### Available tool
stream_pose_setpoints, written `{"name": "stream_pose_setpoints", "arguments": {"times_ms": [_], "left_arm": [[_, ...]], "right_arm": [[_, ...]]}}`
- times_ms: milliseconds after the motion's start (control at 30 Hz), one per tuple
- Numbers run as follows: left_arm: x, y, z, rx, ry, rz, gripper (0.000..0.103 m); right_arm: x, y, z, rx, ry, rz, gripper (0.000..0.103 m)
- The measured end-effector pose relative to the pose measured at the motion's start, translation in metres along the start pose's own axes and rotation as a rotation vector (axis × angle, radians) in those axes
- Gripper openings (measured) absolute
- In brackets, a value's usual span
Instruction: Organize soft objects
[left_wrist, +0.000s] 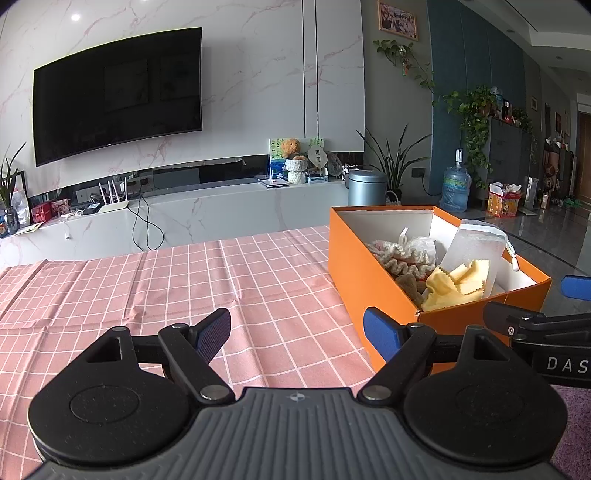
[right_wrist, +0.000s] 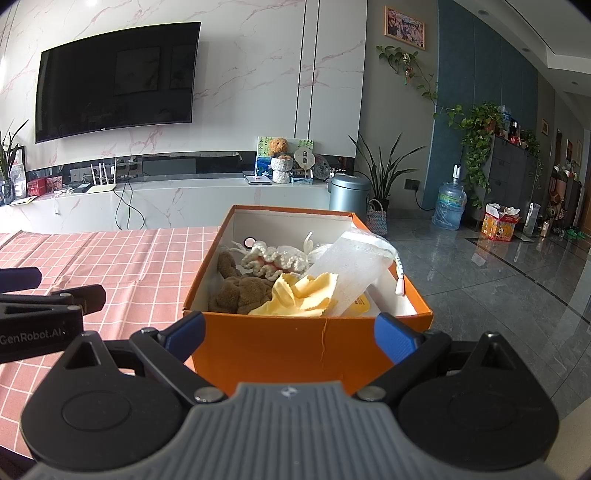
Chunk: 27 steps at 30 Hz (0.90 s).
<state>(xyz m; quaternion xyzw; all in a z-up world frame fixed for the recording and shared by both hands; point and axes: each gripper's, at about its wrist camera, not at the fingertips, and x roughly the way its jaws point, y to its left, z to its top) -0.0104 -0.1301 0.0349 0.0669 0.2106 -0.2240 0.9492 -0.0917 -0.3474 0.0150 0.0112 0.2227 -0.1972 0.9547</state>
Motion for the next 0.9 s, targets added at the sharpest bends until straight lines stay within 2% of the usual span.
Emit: {"name": "stream_pose_setpoints", "arguments": {"times_ms": [900], "left_arm": [[-0.0035, -0.0015, -0.0035, -0.005, -0.008, -0.009, 0.096]], "right_arm": [[0.0039, -0.0043, -0.0018, 0.001, 0.012, 0.007, 0.096]]}}
